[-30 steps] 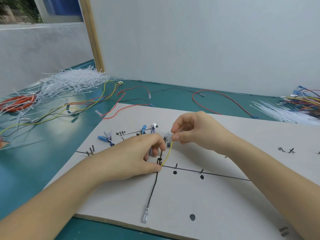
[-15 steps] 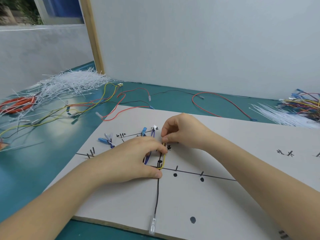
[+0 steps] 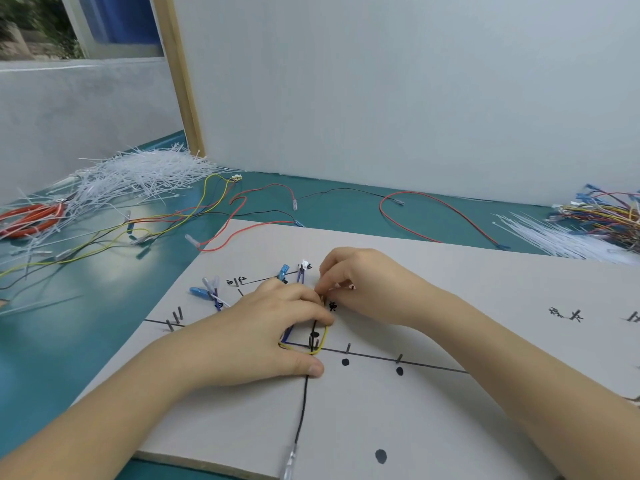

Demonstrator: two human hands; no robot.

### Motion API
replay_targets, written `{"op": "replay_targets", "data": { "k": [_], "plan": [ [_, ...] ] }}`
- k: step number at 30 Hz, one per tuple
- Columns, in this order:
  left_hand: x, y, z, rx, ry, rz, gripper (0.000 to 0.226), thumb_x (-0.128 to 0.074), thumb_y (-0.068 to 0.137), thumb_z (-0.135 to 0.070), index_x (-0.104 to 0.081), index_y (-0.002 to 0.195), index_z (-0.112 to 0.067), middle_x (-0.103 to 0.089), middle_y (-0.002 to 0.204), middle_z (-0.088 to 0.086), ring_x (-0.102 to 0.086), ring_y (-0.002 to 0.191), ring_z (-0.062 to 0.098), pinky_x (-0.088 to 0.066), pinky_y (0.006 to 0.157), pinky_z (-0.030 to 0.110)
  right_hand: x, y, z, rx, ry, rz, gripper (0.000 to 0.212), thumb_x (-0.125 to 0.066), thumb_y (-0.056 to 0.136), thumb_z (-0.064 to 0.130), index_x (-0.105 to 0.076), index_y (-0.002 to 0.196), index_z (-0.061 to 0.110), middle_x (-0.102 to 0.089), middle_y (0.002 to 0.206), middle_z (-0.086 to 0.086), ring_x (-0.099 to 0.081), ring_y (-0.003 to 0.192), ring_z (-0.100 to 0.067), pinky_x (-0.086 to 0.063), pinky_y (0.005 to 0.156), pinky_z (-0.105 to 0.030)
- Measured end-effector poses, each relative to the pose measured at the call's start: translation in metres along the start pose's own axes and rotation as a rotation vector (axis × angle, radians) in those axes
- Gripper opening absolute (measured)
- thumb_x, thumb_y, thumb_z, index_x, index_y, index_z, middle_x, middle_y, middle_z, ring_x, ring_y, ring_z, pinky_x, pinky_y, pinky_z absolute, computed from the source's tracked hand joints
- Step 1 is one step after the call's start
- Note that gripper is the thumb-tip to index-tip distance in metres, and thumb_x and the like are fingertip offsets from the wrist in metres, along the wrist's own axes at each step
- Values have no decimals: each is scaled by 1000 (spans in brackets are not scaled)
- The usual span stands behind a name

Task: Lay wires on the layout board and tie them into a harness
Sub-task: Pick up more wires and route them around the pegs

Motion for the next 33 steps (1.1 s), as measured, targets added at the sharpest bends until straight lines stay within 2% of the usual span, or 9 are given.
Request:
{"op": "replay_targets", "data": {
  "k": [3,6,11,16,22,24,26,29,33],
  "plan": [
    [-1,0,1,7,6,7,54,-62,76,-57,-42,125,-48,-29,123,-37,-19,117,-6,-24,105,22,2,-4,-5,4,-17,-22,23,-59,87,6,-75,100,17,-47,90,9,-43,69,-3,-28,65,-6],
    [-1,-1,2,8,13,11,59,-63,74,-60,-39,128,-49,-28,126,-35,-17,118,-5,-22,105,22,-3,-6,-3,38,29,-22,26,-57,89,4,-72,106,16,-54,96,5,-48,81,-6,-33,75,-12],
    [1,-1,1,33,8,-7,68,-51,66,-71,-40,130,-48,-28,126,-35,-14,120,-8,-20,105,21,0,-8,-10,0,93,-15,28,-54,89,1,-71,107,14,-63,104,3,-51,83,-2,-37,77,-5],
    [1,1,1,18,35,-31,51,-50,87,-57,-39,134,-43,-30,124,-33,-18,118,-4,-19,104,19,12,-12,-25,-91,215,-57,29,-52,90,4,-72,102,22,-63,100,10,-55,89,-1,-44,83,-14],
    [-1,1,2,22,79,-77,56,-51,86,-56,-34,138,-42,-27,124,-28,-15,116,-5,-17,100,16,50,-26,-87,-376,97,-232,25,-51,91,16,-70,96,31,-63,96,21,-58,90,3,-37,72,-6],
    [2,2,2,23,79,-101,61,-44,80,-65,-35,137,-43,-24,119,-30,-16,114,-6,-16,97,13,70,-41,-126,-525,16,-345,26,-51,91,16,-68,108,24,-61,111,12,-55,108,-8,-30,75,-9],
    [5,1,2,16,75,-132,63,-36,75,-66,-37,135,-44,-24,116,-31,-18,112,-6,-14,93,6,84,-58,-171,-722,-49,-412,32,-53,89,26,-60,121,21,-55,130,0,-48,120,-21,-35,86,-23],
    [8,1,0,7,70,-167,61,-34,77,-65,-38,134,-44,-24,115,-32,-18,110,-6,-13,92,4,85,-81,-228,-1006,-67,-298,64,-57,80,57,-46,132,20,-41,140,-12,-40,128,-31,-36,101,-40],
    [9,2,0,-12,104,-176,71,-20,71,-73,-38,133,-44,-22,115,-37,-19,111,-4,-13,94,6,74,-82,-259,-1074,91,-139,87,-62,69,71,-43,137,19,-41,144,-3,-39,131,-25,-32,104,-40]
  ]
}}
Point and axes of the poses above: each hand's wrist, its own y-axis towards the middle knuckle, its own x-axis out of the back of the hand, z = x × y, the point moved 8 cm from there along y, towards the middle knuckle
